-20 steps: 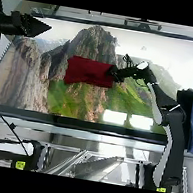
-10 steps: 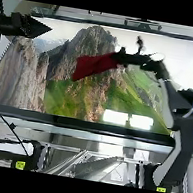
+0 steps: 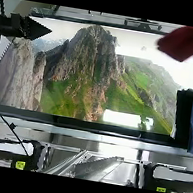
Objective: Fold the shirts.
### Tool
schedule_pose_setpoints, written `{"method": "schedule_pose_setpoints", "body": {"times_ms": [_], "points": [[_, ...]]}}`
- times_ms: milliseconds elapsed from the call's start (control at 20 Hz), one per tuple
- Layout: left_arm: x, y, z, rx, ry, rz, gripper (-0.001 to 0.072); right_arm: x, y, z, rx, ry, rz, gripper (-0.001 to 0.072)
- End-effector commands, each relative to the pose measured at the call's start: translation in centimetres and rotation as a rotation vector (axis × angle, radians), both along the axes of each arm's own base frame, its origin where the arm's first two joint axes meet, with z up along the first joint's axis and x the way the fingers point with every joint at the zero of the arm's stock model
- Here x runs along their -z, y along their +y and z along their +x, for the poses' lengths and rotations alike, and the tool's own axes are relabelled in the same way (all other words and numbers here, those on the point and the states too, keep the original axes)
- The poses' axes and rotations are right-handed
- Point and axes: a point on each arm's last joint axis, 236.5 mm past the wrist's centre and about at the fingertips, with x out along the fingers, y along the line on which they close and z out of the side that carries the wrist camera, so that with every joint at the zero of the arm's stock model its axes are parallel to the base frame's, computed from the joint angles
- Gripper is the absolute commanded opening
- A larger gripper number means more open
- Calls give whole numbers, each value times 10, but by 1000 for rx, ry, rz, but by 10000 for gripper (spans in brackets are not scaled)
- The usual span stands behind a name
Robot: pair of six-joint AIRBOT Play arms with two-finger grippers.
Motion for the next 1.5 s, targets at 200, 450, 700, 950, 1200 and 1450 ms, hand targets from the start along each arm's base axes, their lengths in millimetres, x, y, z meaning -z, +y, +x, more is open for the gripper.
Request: {"method": "schedule_pose_setpoints", "body": {"times_ms": [200,450,700,950,1200,1450], "points": [[1,-7,-3,17,25,-5,16,124,-149,-217,274,850,-310,12],[1,-37,-16,104,29,-1,16,233,-142,-316,216,1261,-282,15],[1,-72,-29,190,28,0,16,331,-107,-353,82,1429,-174,16],[1,-96,-41,252,28,0,15,334,-103,-356,20,1438,-183,708],[1,-100,-44,264,27,-1,13,214,-130,-319,109,1262,-300,708],[-8,-89,-45,223,29,10,5,117,-114,-267,149,922,-354,414]]}}
